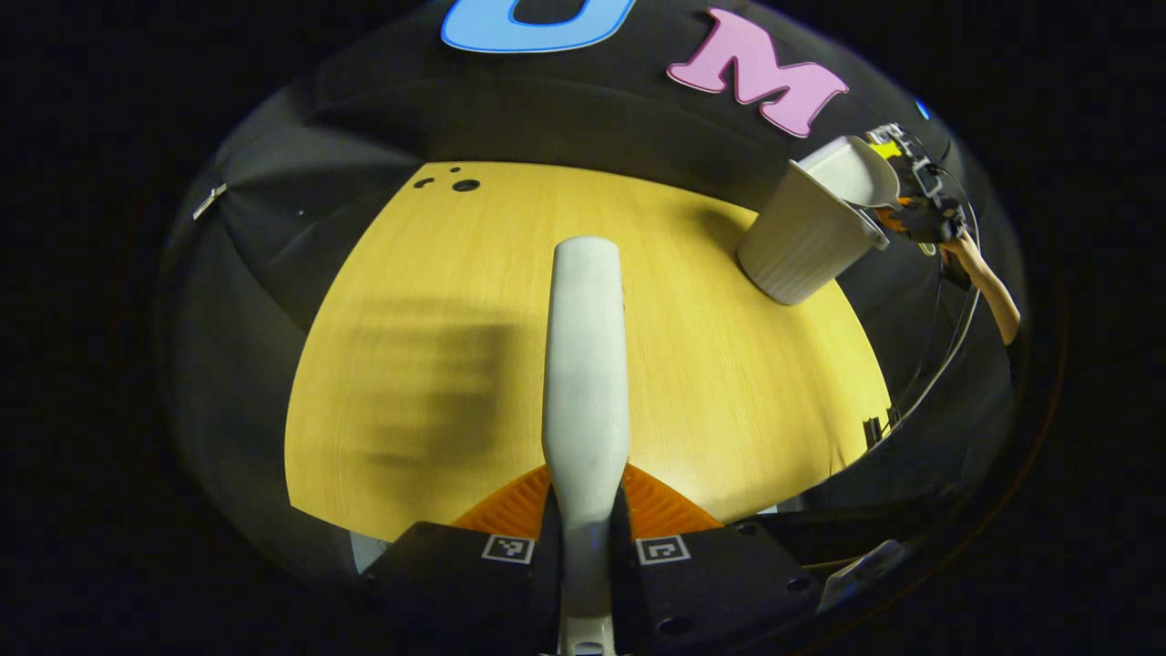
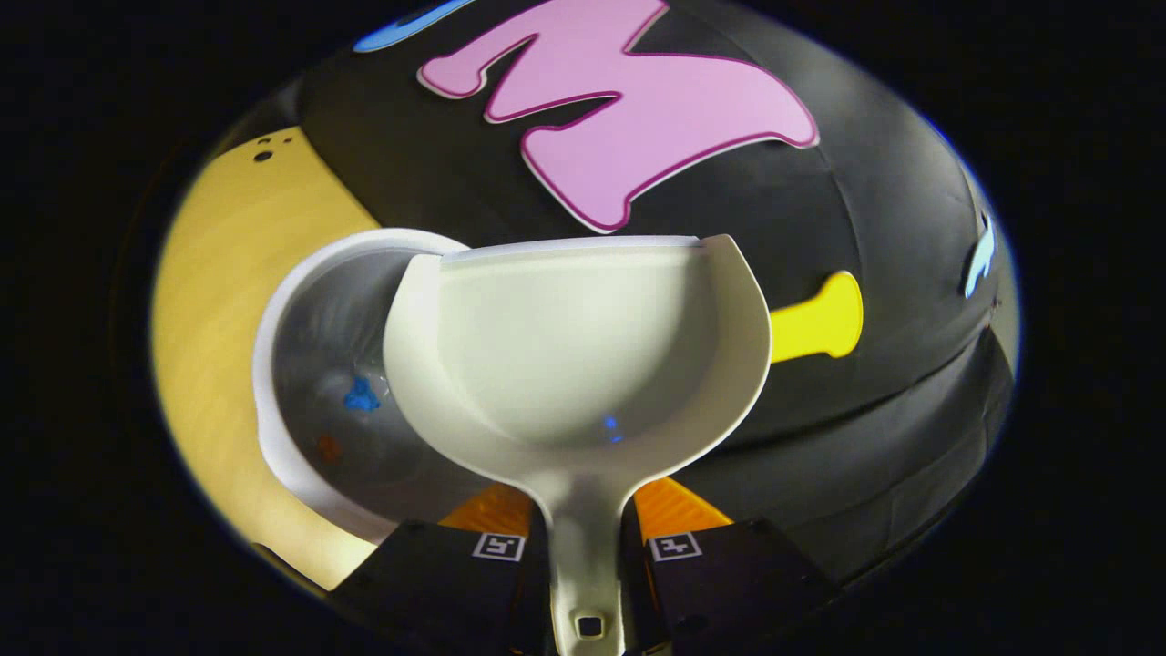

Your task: Pick up the small broom and dustpan from the desktop, sweep the trash into the dustpan with the broom, and then empty the trash into the garbage bin.

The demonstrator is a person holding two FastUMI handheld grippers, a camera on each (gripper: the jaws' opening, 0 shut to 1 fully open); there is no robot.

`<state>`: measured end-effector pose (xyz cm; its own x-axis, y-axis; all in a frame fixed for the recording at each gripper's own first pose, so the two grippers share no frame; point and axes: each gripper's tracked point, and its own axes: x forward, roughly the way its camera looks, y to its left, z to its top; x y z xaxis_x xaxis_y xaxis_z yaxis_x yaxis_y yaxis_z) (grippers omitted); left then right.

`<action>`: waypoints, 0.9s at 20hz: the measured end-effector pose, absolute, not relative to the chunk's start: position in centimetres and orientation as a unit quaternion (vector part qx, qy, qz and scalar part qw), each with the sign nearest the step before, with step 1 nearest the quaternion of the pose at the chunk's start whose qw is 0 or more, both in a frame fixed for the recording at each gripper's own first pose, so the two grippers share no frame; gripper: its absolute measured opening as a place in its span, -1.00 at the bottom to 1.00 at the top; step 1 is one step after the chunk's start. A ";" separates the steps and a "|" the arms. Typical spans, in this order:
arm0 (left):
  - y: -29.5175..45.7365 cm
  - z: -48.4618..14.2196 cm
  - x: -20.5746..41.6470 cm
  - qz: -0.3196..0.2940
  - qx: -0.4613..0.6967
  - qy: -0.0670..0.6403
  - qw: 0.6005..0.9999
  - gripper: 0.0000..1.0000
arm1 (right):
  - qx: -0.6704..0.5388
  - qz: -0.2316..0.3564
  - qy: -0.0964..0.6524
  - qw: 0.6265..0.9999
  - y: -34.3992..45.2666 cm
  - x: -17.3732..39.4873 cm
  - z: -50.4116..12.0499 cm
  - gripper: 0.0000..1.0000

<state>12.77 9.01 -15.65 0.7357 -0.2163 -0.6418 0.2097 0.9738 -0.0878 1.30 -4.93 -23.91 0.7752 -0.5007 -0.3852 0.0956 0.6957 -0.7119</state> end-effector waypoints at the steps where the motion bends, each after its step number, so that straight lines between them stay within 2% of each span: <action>1: 9.2 -15.5 12.8 -0.110 -0.012 0.343 0.933 -0.48 | -0.319 -0.168 0.289 0.887 -5.1 1.0 -23.7 -0.31; 4: 10.2 -15.6 12.9 -0.099 -0.019 0.341 0.934 -0.47 | -0.216 -0.154 0.272 0.925 -4.6 1.2 -22.1 -0.31; 7: 11.0 -15.5 13.0 -0.090 -0.021 0.339 0.936 -0.48 | -0.150 -0.140 0.247 0.947 -3.3 1.7 -20.0 -0.31; 8: 11.3 -15.2 13.1 -0.088 -0.019 0.332 0.939 -0.44 | -0.130 -0.132 0.244 0.952 -2.7 1.7 -19.6 -0.31; 9: 11.6 -14.9 13.2 -0.083 -0.015 0.328 0.941 -0.50 | -0.112 -0.124 0.241 0.956 -2.2 1.6 -19.3 -0.37; 10: 12.2 -14.7 13.2 -0.077 -0.008 0.321 0.944 -0.47 | -0.096 -0.117 0.236 0.960 -1.7 1.6 -18.8 -0.31; 14: 12.7 -14.4 13.5 -0.074 0.013 0.312 0.947 -0.48 | -0.067 -0.085 0.198 0.974 -1.0 1.7 -17.5 -0.31; 15: 12.6 -14.3 13.5 -0.078 0.012 0.312 0.947 -0.48 | -0.058 -0.075 0.190 0.977 -0.8 1.9 -17.7 -0.24; 17: 12.7 -14.4 13.5 -0.078 0.012 0.312 0.947 -0.48 | -0.037 -0.051 0.188 0.980 -0.7 2.1 -18.1 -0.37; 18: 12.8 -14.2 13.7 -0.075 0.013 0.310 0.948 -0.47 | -0.031 -0.043 0.192 0.980 -0.7 2.2 -18.6 -0.31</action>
<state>13.67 12.84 -14.22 0.7961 -0.1343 -0.5901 0.1504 0.9884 -0.0221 2.23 -0.70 -18.61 0.9223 -0.0958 -0.3744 0.0720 0.9944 -0.0770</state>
